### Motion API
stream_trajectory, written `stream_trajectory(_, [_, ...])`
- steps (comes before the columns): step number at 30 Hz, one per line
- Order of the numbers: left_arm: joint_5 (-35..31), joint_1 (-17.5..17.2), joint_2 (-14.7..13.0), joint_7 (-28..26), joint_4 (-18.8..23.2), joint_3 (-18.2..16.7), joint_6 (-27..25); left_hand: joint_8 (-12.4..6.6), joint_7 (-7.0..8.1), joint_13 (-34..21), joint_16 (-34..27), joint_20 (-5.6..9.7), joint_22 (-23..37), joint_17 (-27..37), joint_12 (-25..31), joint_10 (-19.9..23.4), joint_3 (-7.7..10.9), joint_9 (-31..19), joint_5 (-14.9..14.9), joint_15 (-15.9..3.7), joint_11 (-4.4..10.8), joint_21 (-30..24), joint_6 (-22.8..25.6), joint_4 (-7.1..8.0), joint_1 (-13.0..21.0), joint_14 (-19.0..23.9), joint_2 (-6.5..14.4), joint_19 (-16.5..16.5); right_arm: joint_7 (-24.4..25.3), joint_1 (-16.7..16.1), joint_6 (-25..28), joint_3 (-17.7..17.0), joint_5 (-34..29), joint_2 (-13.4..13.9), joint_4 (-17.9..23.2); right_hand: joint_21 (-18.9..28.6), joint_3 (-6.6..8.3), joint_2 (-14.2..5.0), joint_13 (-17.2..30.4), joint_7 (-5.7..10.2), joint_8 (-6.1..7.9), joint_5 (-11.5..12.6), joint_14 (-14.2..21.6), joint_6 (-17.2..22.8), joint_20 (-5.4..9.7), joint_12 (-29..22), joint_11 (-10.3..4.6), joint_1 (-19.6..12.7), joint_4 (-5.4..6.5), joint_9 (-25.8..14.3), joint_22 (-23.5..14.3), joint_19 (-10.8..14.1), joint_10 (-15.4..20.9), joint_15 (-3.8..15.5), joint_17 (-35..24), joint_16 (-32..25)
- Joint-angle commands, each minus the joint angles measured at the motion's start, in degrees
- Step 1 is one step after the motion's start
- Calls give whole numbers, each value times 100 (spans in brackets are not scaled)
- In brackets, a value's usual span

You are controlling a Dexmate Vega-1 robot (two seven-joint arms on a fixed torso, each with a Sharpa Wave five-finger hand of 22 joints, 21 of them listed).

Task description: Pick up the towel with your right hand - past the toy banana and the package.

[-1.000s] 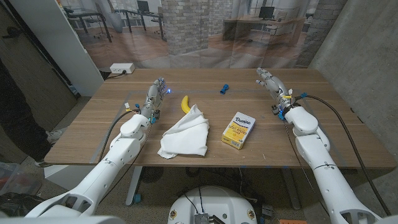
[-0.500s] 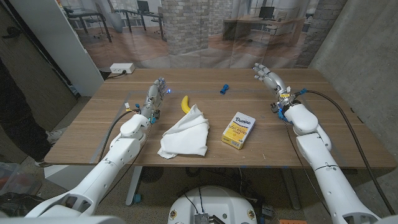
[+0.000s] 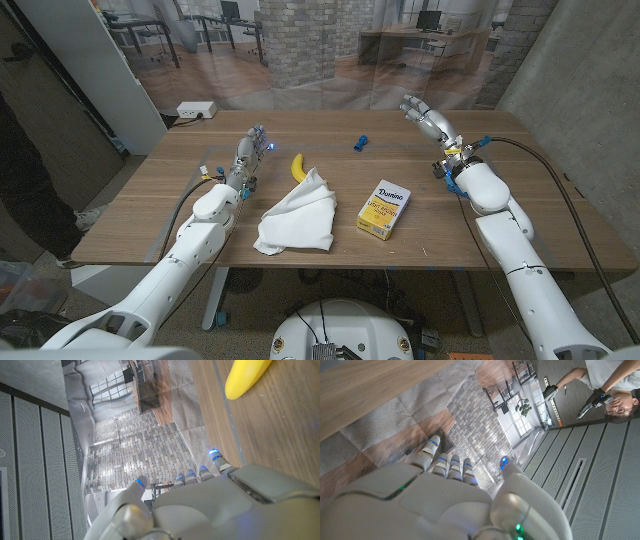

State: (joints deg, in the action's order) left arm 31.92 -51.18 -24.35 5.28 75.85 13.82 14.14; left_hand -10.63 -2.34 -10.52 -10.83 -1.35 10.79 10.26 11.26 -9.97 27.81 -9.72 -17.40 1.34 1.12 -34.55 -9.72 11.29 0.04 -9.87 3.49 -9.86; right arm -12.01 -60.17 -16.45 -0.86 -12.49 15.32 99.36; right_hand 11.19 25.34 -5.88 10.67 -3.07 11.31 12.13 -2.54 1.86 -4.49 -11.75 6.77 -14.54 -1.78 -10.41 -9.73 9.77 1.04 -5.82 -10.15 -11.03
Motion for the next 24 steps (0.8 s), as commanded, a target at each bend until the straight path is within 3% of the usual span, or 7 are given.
stream_trajectory(1, [13,12,23,44,-44,-15,51,0,41,-19,-51,-41,8,26,30,-955,40,-34,-32,18,-8,-9,-962,-17,18,-1167,713,-977,76,-70,-57,57,-354,28,354,1,0,-3,9,-22,11,-11,10,46,52,1,0,-52,-56,-16,-11,21,59,30,4,15])
stream_trajectory(24, [58,-99,-19,31,54,-67,91,5,38,-19,-50,-38,8,27,28,-951,44,-35,-37,11,-5,4,-958,-16,20,-1162,718,-967,211,-218,-336,162,-986,49,929,6,13,-14,8,-19,5,-40,54,83,90,-9,-28,-134,-159,-17,-10,53,142,64,6,12])
